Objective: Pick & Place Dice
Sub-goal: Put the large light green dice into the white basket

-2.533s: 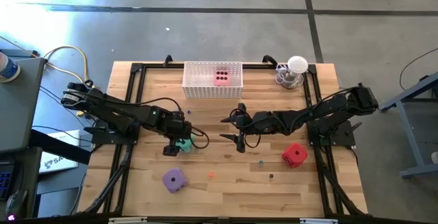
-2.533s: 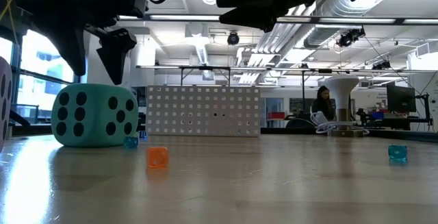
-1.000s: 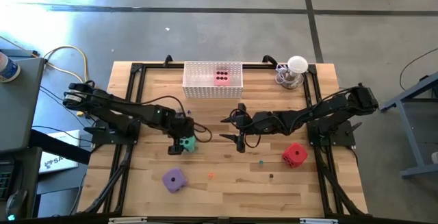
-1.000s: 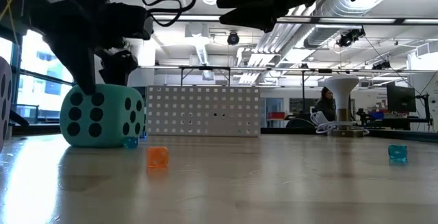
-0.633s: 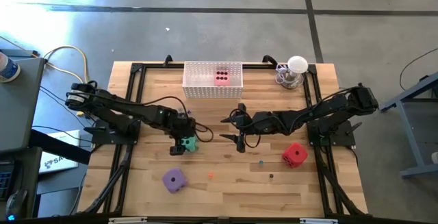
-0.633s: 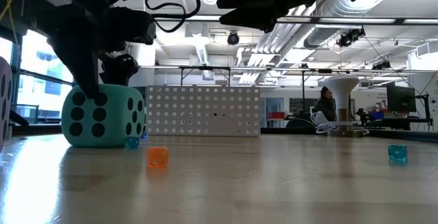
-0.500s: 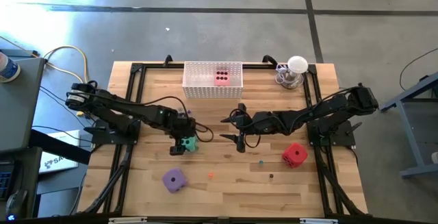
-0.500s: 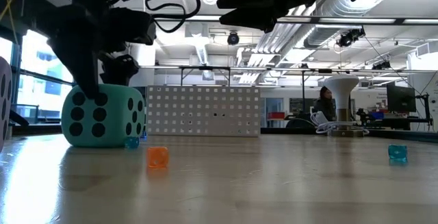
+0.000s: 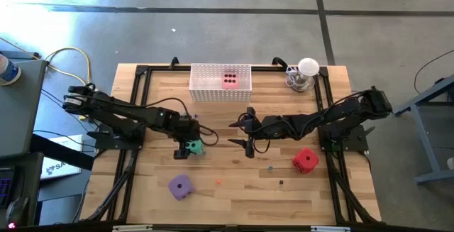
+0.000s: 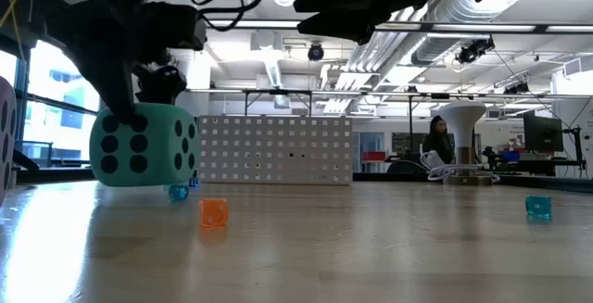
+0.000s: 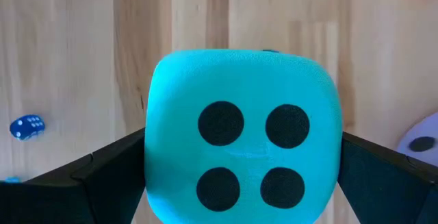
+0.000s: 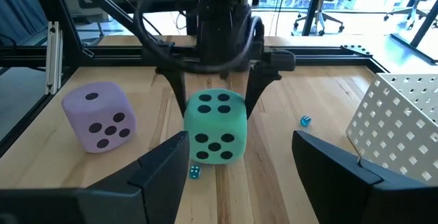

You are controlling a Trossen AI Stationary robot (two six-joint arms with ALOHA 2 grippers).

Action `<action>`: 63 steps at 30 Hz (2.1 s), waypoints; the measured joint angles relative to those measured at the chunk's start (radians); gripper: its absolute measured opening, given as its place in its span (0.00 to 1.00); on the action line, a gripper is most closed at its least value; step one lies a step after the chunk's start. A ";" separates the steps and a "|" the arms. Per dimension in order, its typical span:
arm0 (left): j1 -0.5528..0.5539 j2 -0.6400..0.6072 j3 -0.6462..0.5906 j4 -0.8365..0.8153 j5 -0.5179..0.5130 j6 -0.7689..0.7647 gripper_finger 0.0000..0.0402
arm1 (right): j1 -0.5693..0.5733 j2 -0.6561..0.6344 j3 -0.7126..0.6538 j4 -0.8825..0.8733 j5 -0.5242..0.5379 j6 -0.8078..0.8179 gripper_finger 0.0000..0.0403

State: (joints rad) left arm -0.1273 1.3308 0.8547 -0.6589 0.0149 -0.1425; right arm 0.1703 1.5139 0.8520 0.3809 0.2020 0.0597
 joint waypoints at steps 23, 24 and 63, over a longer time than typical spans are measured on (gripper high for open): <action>0.215 -0.016 0.425 -0.219 -0.155 0.385 0.99 | 0.000 0.000 0.000 0.002 0.000 0.000 0.62; 0.248 -0.016 0.437 -0.209 -0.164 0.414 0.99 | 0.000 0.000 0.000 0.002 0.000 0.000 0.62; 0.716 0.218 0.450 0.048 -0.121 0.114 0.99 | 0.000 0.000 0.000 -0.009 0.000 -0.004 0.62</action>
State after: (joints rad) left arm 0.5888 1.5490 1.3048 -0.6113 -0.1062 -0.0288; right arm 0.1703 1.5139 0.8520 0.3721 0.2024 0.0559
